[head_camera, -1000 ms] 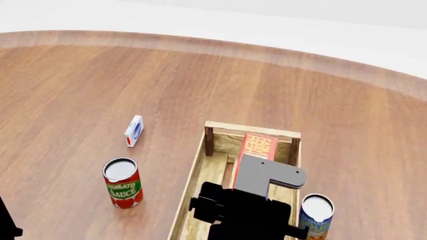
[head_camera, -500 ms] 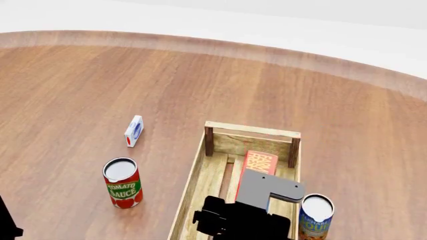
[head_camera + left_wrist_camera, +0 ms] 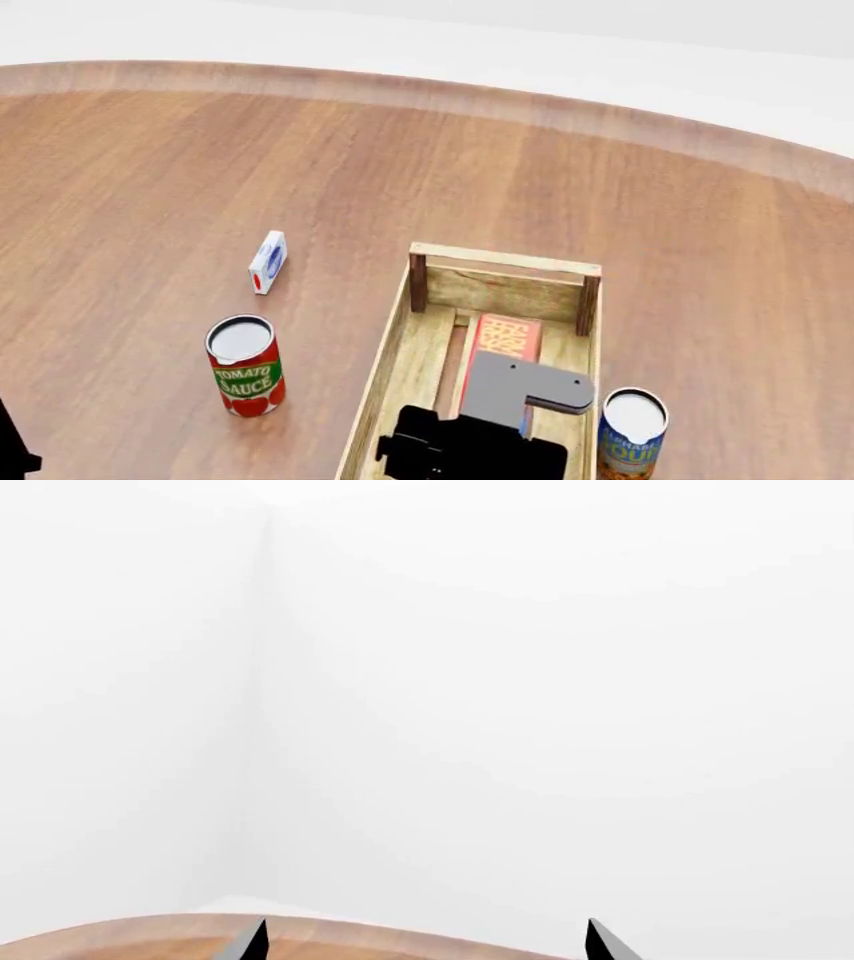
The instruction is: Pick up the butter and put it in the tray.
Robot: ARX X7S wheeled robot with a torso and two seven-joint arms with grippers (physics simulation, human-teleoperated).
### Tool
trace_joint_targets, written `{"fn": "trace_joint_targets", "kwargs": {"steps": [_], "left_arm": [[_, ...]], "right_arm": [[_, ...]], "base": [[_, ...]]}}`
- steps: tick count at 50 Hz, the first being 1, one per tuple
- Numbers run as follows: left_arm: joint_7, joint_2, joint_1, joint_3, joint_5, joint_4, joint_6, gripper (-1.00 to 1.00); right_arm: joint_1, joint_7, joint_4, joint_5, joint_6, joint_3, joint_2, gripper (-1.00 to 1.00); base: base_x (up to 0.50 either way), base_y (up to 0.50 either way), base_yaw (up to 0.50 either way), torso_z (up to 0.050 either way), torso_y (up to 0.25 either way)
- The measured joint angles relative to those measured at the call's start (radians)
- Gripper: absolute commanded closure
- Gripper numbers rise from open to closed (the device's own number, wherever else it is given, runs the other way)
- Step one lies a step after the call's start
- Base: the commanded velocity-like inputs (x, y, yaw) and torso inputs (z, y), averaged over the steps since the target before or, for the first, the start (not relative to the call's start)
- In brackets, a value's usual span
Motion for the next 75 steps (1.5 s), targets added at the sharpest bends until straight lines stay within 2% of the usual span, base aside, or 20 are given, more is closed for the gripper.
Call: {"fn": "trace_joint_targets", "kwargs": {"steps": [47, 48, 75], "left_arm": [[-0.009, -0.010, -0.002, 0.003, -0.009, -0.005, 0.008, -1.00], [-0.010, -0.010, -0.002, 0.003, -0.009, -0.005, 0.008, -1.00], [-0.015, -0.014, -0.002, 0.012, -0.007, -0.003, 0.012, -1.00]], "right_arm": [[0.031, -0.030, 0.114, 0.026, -0.068, -0.072, -0.012, 1.00], [0.031, -0.031, 0.115, 0.026, -0.069, -0.074, -0.012, -1.00], [0.032, -0.030, 0.023, 0.052, -0.045, -0.116, 0.018, -1.00]], "base": [[0.00, 0.00, 0.00, 0.000, 0.001], [0.00, 0.00, 0.00, 0.000, 0.000], [0.00, 0.00, 0.00, 0.000, 0.000]]}}
